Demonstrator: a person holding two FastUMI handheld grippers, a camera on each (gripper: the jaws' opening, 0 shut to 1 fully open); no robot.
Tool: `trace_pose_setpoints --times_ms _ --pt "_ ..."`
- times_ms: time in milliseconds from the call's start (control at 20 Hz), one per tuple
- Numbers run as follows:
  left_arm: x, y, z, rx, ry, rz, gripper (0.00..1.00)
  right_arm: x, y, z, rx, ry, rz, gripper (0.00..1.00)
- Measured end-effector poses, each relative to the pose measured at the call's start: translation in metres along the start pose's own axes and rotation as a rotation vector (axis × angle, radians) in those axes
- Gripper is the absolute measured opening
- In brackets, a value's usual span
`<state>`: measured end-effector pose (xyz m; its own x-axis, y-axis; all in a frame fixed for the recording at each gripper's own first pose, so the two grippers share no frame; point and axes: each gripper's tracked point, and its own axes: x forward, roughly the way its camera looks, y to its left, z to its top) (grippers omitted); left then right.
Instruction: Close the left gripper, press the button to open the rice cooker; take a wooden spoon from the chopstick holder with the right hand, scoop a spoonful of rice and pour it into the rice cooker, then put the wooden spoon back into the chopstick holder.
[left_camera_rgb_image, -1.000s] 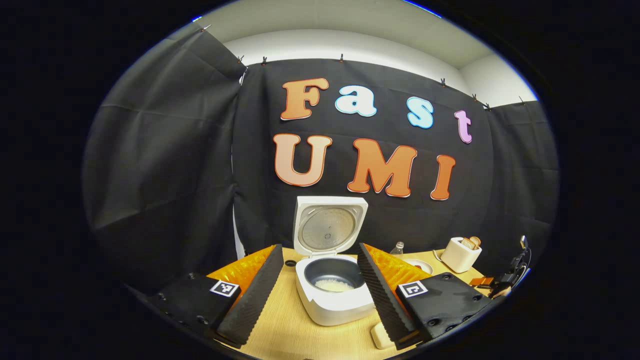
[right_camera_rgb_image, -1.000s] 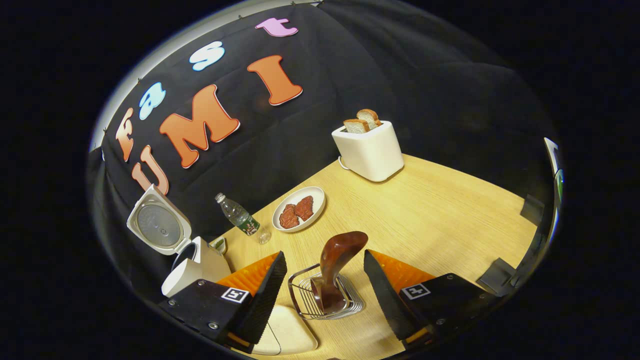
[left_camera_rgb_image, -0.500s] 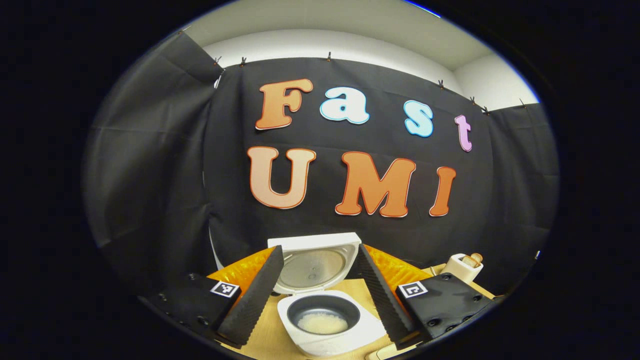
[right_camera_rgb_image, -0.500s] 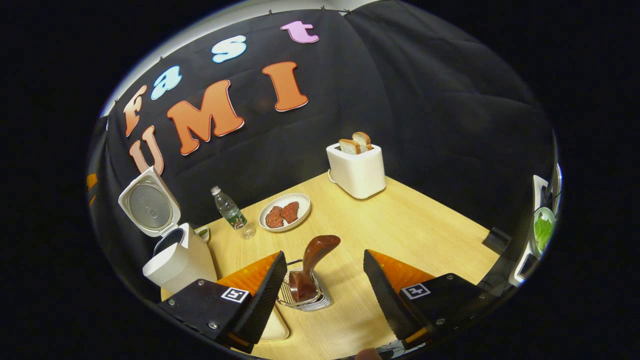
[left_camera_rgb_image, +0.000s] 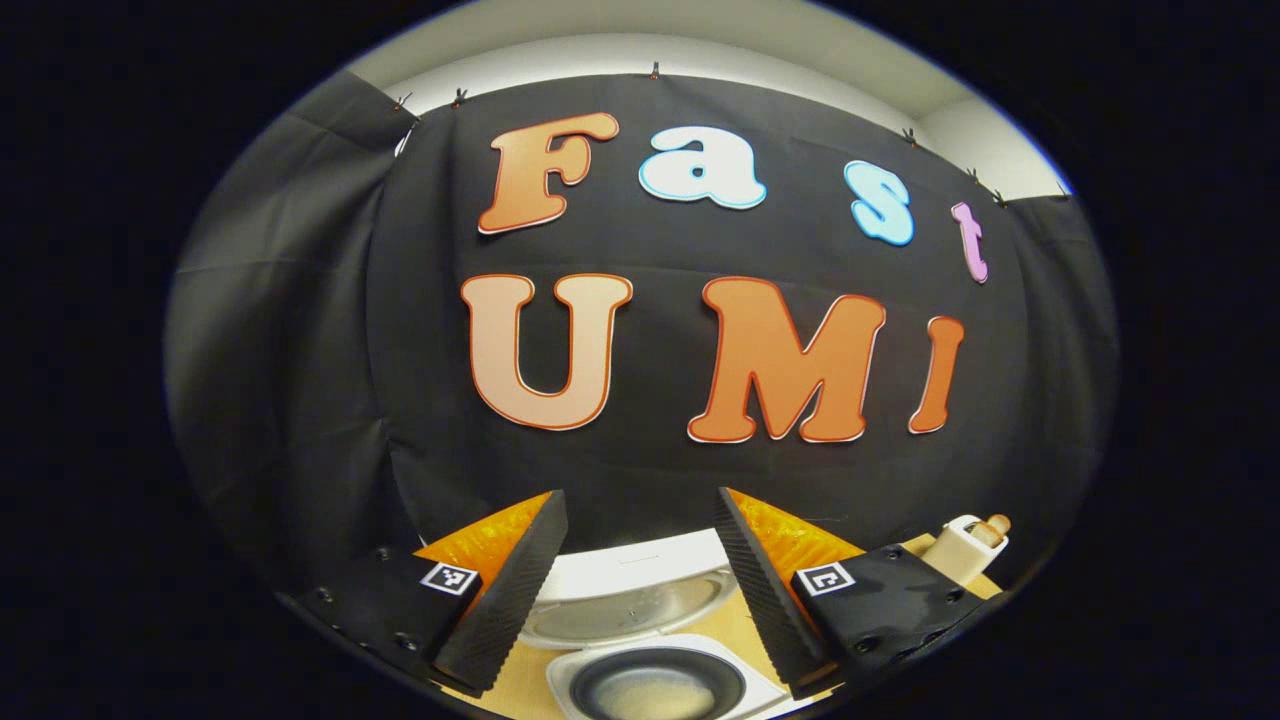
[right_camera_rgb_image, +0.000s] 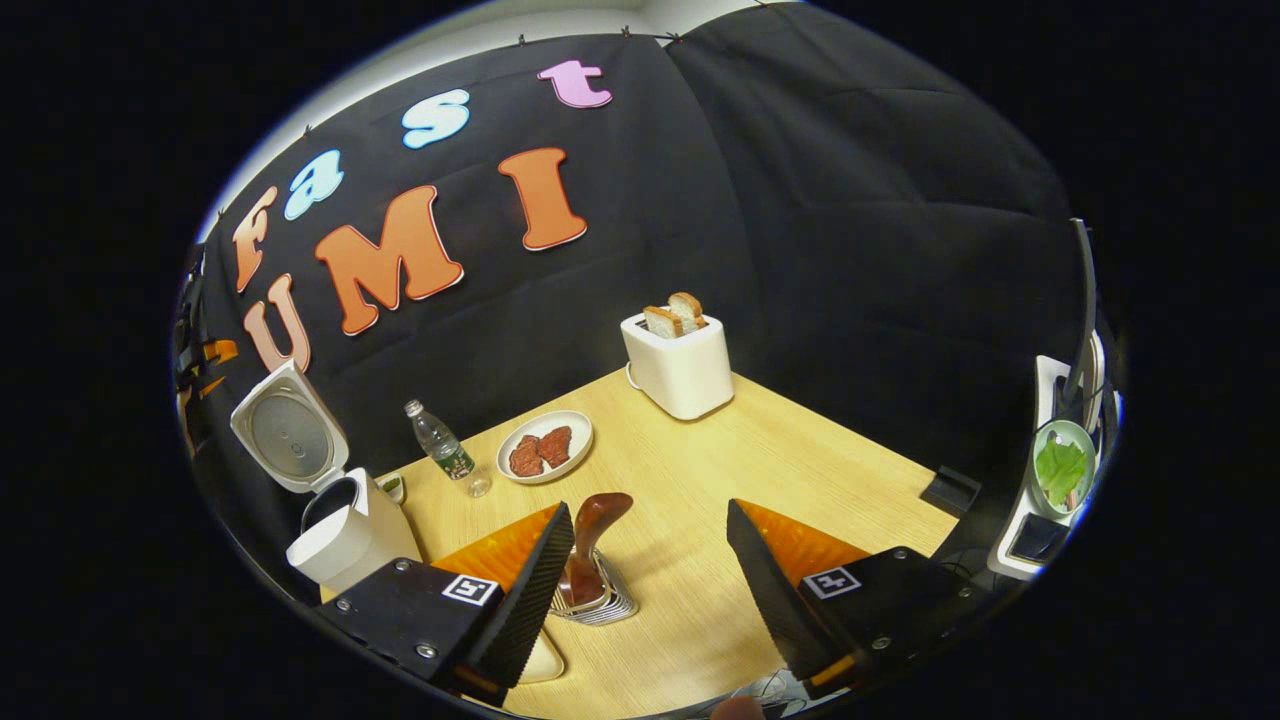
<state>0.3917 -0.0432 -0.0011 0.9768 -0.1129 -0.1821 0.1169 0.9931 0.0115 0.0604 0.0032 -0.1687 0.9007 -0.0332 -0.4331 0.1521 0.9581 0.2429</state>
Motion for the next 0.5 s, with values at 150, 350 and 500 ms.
trace_pose_setpoints --times_ms 150,350,500 --pt "0.037 -0.004 -0.018 -0.038 0.066 -0.019 1.0 -0.005 -0.009 0.003 0.004 -0.004 -0.033 0.95" --pt "0.065 0.005 -0.041 0.025 0.121 0.013 1.0 -0.013 -0.012 0.008 0.014 -0.011 -0.061 0.95" --pt "0.074 0.001 -0.067 0.009 0.2 0.003 1.0 -0.019 -0.014 0.016 -0.005 -0.023 -0.069 0.95"
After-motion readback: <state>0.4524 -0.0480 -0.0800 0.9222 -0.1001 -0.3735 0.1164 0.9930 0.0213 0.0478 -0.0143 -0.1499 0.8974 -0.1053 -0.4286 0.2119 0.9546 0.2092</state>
